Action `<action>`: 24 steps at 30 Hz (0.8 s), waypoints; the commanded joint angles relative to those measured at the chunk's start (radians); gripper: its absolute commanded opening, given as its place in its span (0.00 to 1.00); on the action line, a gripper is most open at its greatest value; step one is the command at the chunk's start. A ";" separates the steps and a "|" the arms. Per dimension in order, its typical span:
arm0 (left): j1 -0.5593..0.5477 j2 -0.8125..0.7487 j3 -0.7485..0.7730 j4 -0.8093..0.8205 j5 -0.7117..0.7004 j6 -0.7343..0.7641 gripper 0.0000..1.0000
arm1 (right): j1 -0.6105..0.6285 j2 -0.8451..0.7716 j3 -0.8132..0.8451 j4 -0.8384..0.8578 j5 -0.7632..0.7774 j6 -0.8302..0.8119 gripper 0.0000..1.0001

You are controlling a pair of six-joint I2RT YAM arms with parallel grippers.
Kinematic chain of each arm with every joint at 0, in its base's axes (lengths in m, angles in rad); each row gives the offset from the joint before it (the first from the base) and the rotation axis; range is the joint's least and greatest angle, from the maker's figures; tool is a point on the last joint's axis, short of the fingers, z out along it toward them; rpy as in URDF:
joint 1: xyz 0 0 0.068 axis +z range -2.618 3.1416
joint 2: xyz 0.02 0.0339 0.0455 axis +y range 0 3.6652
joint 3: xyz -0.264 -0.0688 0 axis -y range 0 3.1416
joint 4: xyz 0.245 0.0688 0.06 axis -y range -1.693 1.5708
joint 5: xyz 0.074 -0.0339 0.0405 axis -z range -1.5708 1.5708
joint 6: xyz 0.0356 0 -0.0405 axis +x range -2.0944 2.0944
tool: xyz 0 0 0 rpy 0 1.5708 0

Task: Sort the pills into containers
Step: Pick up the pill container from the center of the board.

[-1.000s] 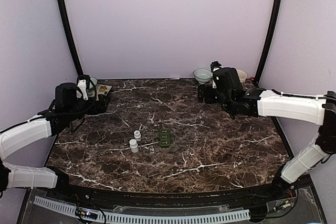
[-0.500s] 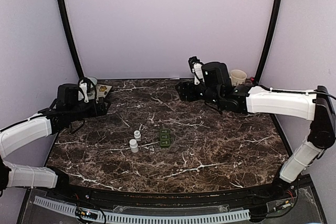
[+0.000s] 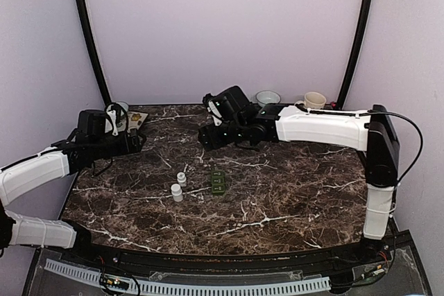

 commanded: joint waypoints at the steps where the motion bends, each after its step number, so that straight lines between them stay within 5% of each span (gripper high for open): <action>1: -0.005 0.009 0.050 -0.033 -0.001 -0.022 0.91 | 0.035 0.087 0.143 -0.161 -0.036 0.010 0.81; 16: -0.005 0.073 0.101 -0.045 0.014 -0.037 0.79 | 0.090 0.390 0.588 -0.417 -0.107 0.017 0.79; 24: -0.006 0.048 0.056 -0.044 -0.018 -0.091 0.78 | 0.093 0.457 0.674 -0.460 -0.146 0.050 0.79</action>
